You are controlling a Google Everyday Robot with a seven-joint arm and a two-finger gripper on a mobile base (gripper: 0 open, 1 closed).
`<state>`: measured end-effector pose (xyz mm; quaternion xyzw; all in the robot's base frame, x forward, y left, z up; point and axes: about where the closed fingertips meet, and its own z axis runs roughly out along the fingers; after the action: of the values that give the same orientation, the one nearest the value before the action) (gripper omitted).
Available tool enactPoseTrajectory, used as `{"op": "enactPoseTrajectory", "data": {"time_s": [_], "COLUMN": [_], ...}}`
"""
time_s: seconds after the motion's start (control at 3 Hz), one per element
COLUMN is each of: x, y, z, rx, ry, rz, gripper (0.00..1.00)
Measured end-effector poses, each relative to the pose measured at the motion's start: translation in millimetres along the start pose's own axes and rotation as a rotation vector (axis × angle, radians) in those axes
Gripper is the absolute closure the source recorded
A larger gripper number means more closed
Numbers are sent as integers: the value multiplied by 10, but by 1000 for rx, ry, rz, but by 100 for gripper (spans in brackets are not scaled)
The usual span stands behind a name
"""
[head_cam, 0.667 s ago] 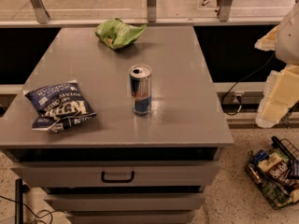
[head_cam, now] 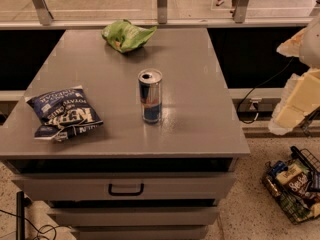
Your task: Knock redbull can over
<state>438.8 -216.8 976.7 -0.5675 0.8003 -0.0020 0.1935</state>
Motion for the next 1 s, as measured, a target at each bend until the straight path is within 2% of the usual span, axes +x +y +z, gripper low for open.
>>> {"op": "enactPoseTrajectory", "data": {"time_s": [0.33, 0.67, 1.0], "x": [166, 265, 104], "y": [63, 234, 114], "z": [248, 725, 880], "rx": [-16, -47, 20], "ry": [-169, -354, -597], "rz": [191, 284, 294], "gripper": [0, 0, 0]}}
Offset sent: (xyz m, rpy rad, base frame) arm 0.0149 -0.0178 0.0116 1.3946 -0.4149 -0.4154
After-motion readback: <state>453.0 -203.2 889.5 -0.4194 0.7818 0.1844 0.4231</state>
